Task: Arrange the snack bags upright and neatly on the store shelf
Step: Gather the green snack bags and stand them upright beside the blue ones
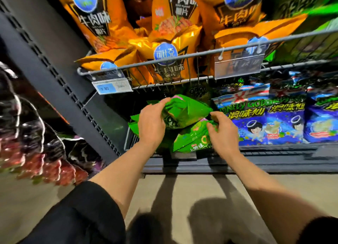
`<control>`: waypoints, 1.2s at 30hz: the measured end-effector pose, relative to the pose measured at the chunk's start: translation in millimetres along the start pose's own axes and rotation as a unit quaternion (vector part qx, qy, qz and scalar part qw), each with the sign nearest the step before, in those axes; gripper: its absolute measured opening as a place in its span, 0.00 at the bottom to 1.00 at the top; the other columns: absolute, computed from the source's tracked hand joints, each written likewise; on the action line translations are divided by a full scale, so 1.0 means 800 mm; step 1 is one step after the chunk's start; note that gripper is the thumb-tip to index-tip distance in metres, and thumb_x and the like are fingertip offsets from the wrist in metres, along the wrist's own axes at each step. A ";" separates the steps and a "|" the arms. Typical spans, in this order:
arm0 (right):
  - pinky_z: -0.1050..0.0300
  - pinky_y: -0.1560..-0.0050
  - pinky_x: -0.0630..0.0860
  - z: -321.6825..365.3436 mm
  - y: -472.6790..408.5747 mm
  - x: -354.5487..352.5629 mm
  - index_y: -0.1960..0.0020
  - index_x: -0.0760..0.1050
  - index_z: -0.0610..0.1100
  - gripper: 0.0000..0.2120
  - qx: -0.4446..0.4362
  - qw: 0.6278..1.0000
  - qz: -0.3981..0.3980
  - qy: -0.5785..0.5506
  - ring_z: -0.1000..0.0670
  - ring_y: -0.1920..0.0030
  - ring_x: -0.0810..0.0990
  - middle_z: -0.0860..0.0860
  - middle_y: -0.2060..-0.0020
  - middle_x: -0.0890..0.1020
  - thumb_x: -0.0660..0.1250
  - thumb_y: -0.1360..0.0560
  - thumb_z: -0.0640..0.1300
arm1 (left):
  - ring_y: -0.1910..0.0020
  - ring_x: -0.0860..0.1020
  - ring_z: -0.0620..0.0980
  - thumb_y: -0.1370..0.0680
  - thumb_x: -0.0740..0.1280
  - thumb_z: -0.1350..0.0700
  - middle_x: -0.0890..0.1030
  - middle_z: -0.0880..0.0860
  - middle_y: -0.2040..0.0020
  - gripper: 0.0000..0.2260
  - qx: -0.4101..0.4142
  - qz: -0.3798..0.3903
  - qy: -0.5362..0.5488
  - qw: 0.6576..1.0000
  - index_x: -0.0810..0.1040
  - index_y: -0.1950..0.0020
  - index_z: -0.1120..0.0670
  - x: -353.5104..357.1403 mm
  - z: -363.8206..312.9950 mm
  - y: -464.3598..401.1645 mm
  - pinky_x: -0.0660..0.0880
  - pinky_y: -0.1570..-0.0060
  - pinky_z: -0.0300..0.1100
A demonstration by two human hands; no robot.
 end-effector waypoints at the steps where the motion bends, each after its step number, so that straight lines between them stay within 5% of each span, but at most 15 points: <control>1: 0.51 0.37 0.68 0.008 0.003 -0.005 0.34 0.70 0.40 0.23 -0.016 1.000 0.020 0.002 0.42 0.38 0.74 0.42 0.40 0.76 0.69 0.28 0.39 | 0.51 0.77 0.59 0.31 0.60 0.71 0.82 0.55 0.52 0.31 0.012 -0.004 0.009 1.000 0.74 0.34 0.45 -0.014 0.000 0.003 0.71 0.56 0.48; 6: 0.54 0.27 0.57 0.037 0.021 -0.030 0.24 0.54 0.43 0.50 -0.076 0.991 0.106 -0.006 0.45 0.27 0.61 0.45 0.28 0.64 0.79 0.38 0.46 | 0.50 0.77 0.56 0.28 0.61 0.68 0.83 0.52 0.48 0.23 0.061 -0.019 0.034 0.997 0.78 0.38 0.49 -0.074 -0.012 0.023 0.70 0.47 0.46; 12: 0.45 0.27 0.59 0.052 0.047 -0.045 0.24 0.53 0.48 0.57 -0.100 0.983 0.156 0.011 0.43 0.26 0.59 0.46 0.27 0.64 0.81 0.44 0.52 | 0.39 0.74 0.52 0.27 0.61 0.70 0.81 0.52 0.44 0.22 0.096 0.041 0.074 0.992 0.80 0.40 0.50 -0.100 -0.053 0.054 0.52 0.27 0.49; 17: 0.46 0.34 0.69 0.049 0.057 -0.058 0.27 0.61 0.53 0.48 -0.105 0.982 0.148 -0.053 0.48 0.33 0.71 0.52 0.32 0.72 0.80 0.42 0.54 | 0.37 0.73 0.51 0.25 0.61 0.70 0.80 0.54 0.43 0.19 0.088 0.033 0.122 0.988 0.81 0.41 0.51 -0.111 -0.065 0.063 0.49 0.26 0.45; 23: 0.46 0.45 0.76 0.060 0.058 -0.066 0.39 0.72 0.52 0.27 -0.081 0.982 0.150 -0.084 0.48 0.46 0.80 0.51 0.47 0.83 0.76 0.35 0.53 | 0.45 0.76 0.53 0.25 0.64 0.60 0.83 0.51 0.50 0.11 0.098 -0.048 0.133 0.985 0.82 0.45 0.52 -0.119 -0.069 0.052 0.63 0.34 0.51; 27: 0.50 0.46 0.78 0.058 0.062 -0.070 0.48 0.79 0.46 0.08 -0.039 0.957 0.211 -0.196 0.53 0.51 0.81 0.50 0.53 0.84 0.71 0.27 0.44 | 0.32 0.66 0.53 0.25 0.67 0.49 0.79 0.47 0.39 0.08 0.034 -0.108 0.100 0.989 0.83 0.50 0.47 -0.115 -0.063 0.049 0.56 0.32 0.54; 29: 0.58 0.53 0.78 0.053 0.067 -0.073 0.51 0.79 0.45 0.03 -0.002 0.944 0.235 -0.231 0.59 0.57 0.81 0.51 0.57 0.83 0.68 0.25 0.41 | 0.27 0.58 0.56 0.26 0.68 0.43 0.68 0.51 0.28 0.15 -0.044 -0.071 0.118 0.990 0.79 0.41 0.46 -0.107 -0.058 0.055 0.52 0.30 0.55; 32: 0.54 0.54 0.79 0.032 0.069 -0.079 0.47 0.78 0.40 0.07 0.067 0.932 0.212 -0.288 0.53 0.57 0.81 0.47 0.55 0.83 0.65 0.23 0.40 | 0.25 0.54 0.58 0.28 0.69 0.40 0.57 0.58 0.25 0.36 -0.180 -0.007 0.205 0.962 0.60 0.25 0.51 -0.099 -0.054 0.068 0.55 0.29 0.52; 34: 0.53 0.53 0.79 0.021 0.067 -0.082 0.44 0.78 0.40 0.09 0.117 0.911 0.191 -0.347 0.49 0.55 0.82 0.46 0.52 0.83 0.64 0.22 0.41 | 0.26 0.58 0.57 0.29 0.70 0.41 0.57 0.60 0.25 0.43 -0.278 0.091 0.297 0.909 0.51 0.23 0.56 -0.093 -0.056 0.073 0.59 0.30 0.50; 36: 0.54 0.55 0.80 0.014 0.065 -0.085 0.40 0.76 0.37 0.12 0.158 0.888 0.179 -0.393 0.48 0.54 0.82 0.43 0.49 0.83 0.63 0.22 0.41 | 0.33 0.70 0.54 0.28 0.70 0.44 0.66 0.58 0.28 0.41 -0.330 0.214 0.377 0.839 0.52 0.24 0.57 -0.083 -0.061 0.080 0.66 0.35 0.49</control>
Point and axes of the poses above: each hand's wrist, its own y-axis away from the middle knuckle, its own x-axis out of the palm, z = x × y, the point moved 1 cm from there along -y, towards the middle knuckle
